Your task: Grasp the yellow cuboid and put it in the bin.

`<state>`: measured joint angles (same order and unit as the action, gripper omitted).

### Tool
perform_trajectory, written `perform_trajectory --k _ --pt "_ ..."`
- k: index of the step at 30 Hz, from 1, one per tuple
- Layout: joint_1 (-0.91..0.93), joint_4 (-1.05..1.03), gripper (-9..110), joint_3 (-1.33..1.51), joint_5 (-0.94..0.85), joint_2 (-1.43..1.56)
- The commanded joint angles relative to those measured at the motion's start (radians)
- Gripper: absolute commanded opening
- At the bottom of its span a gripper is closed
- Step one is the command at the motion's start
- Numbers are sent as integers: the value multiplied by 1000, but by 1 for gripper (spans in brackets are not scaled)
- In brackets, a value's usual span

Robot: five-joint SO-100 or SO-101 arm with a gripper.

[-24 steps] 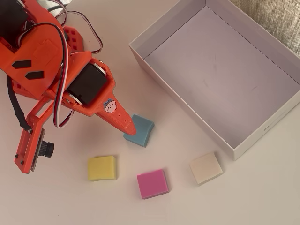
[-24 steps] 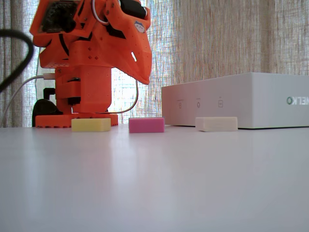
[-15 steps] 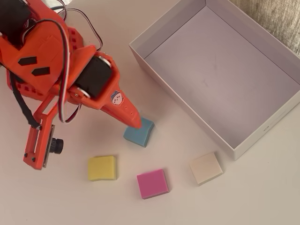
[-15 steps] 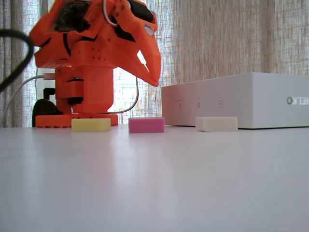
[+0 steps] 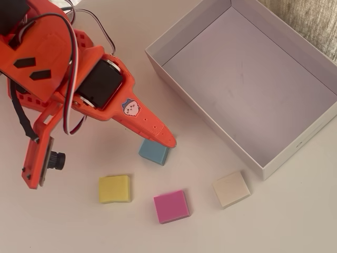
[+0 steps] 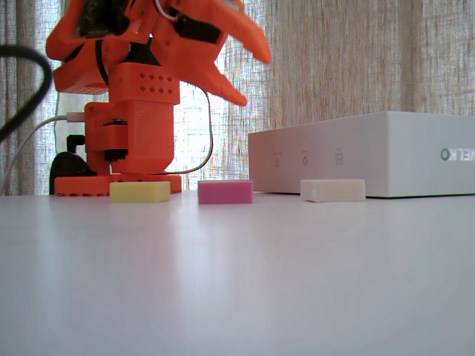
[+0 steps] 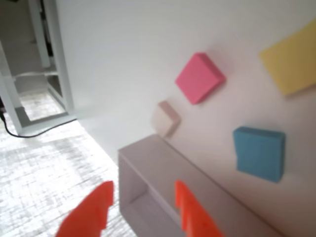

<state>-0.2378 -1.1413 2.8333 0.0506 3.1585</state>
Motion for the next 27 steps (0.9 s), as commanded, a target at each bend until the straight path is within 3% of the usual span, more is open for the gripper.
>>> perform_trajectory --k 1,5,14,27 --pt "-21 18 17 -173 120 -146" --pt "-38 -57 17 -410 273 -371" --pt "29 -308 17 -788 442 -848" --pt "278 -342 23 -746 456 -1062"
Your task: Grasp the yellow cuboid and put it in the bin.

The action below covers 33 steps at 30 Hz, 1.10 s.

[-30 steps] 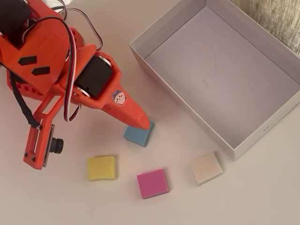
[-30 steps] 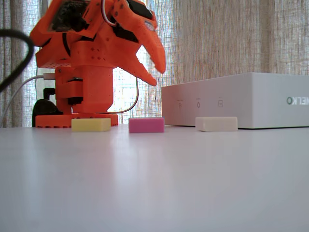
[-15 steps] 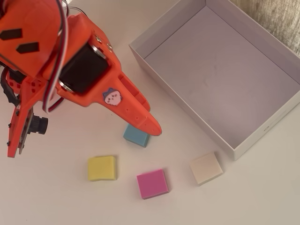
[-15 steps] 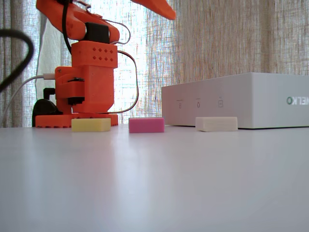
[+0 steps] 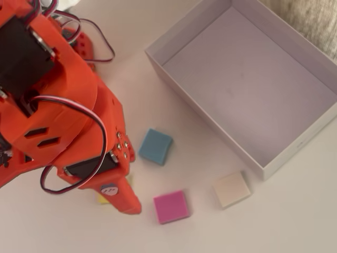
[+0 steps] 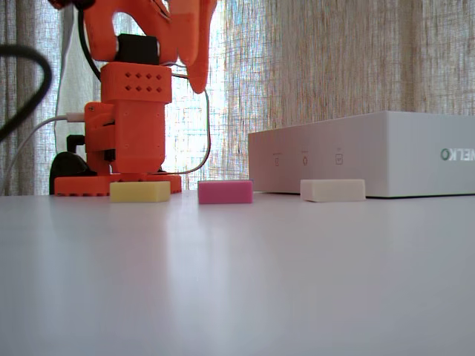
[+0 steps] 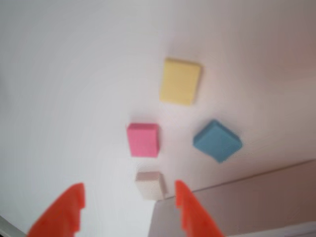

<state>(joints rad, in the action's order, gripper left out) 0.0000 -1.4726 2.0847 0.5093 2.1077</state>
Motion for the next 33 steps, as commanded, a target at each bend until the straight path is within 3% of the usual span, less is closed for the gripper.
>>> perform_trajectory --k 1,33 --pt "52 -9 23 18 -9 -21" --pt "166 161 23 160 -41 -298"
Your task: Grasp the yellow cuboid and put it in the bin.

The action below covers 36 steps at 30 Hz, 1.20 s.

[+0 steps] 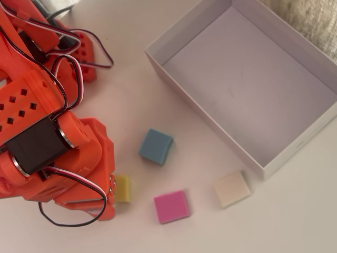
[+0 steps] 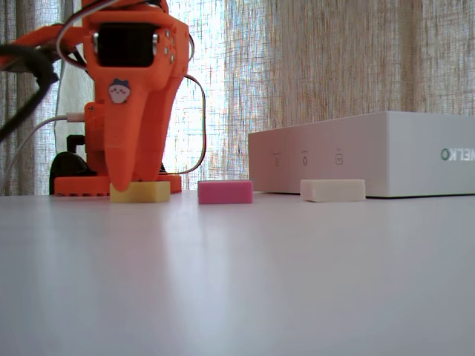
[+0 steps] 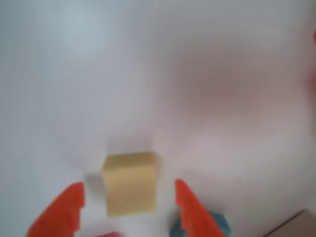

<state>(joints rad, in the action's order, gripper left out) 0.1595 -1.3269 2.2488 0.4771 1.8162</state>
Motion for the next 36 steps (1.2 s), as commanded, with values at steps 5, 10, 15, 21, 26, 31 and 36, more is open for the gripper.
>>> perform_trajectory --k 5,10,15,21,26,31,36 --pt "0 31 23 -5 -9 -43" --pt "5 40 22 -6 -9 -66" --pt "-12 40 13 -6 -11 -61" --pt "-8 41 -8 -5 -21 -61" --pt "0 54 -8 -3 -23 -46" --pt "0 37 -8 -46 -57 28" --pt "-74 -31 -8 -229 -147 155"
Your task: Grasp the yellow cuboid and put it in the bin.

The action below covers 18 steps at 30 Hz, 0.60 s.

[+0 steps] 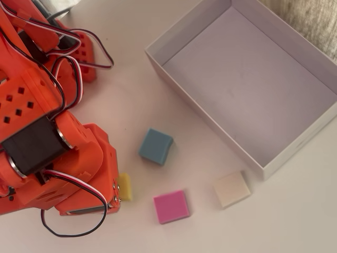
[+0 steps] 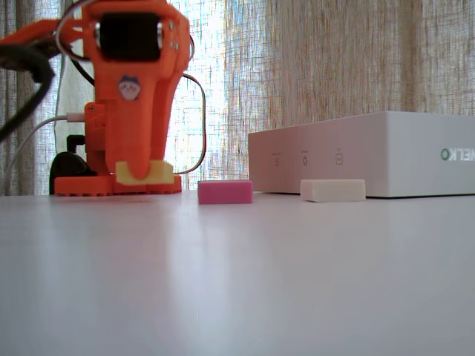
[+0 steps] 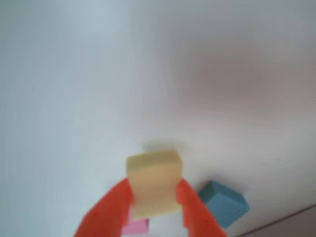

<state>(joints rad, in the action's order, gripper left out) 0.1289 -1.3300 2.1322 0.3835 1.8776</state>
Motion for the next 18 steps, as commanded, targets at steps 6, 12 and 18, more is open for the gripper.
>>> perform_trajectory --k 6,12,18 --pt "-253 -5 -8 -304 -184 241" --pt "-551 161 -8 -288 -268 354" --pt "-811 357 -8 -150 -471 387"
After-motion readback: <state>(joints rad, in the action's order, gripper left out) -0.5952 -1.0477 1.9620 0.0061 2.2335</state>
